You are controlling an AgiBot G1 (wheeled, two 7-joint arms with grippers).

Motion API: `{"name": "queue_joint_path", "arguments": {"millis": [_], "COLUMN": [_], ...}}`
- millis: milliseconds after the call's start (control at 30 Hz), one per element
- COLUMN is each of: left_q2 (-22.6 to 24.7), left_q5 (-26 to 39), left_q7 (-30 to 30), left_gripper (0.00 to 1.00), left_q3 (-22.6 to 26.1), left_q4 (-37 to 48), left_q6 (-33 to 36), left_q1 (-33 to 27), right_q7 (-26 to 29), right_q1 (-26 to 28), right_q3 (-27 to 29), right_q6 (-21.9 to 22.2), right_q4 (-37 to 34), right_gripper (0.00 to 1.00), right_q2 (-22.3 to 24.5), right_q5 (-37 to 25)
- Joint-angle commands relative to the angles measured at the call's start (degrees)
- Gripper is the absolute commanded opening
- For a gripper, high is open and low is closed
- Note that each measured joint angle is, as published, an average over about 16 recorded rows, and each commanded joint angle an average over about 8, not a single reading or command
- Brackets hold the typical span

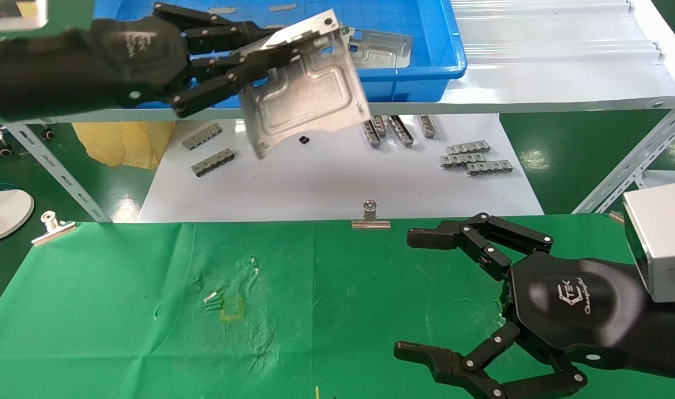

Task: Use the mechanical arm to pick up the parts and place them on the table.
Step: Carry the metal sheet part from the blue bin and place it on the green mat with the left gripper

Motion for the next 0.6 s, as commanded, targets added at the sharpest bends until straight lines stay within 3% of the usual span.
{"name": "queue_joint_path", "arguments": {"millis": [33, 267, 600], "left_q2": [-1.6, -6.0, -3.9], "left_q5": [-1.4, 1.2, 8.7], "left_q7": [1.8, 6.5, 15.5], "left_gripper": [0.00, 0.00, 0.02], "left_q3": [0.0, 9.5, 18.2], "left_q4": [-2.4, -9.6, -1.9], "left_q6": [1.8, 1.0, -0.8], "left_q1": [1.7, 6.8, 8.6], "right_q7": [0.0, 0.0, 0.0], "right_q1": [0.0, 0.0, 0.0], "right_q3": [0.0, 0.0, 0.0], "right_q6": [0.0, 0.0, 0.0], "right_q4": [0.0, 0.0, 0.0], "right_gripper": [1.00, 1.00, 1.00], "right_q2": [0.0, 0.0, 0.0], "right_q5": [0.0, 0.0, 0.0]}}
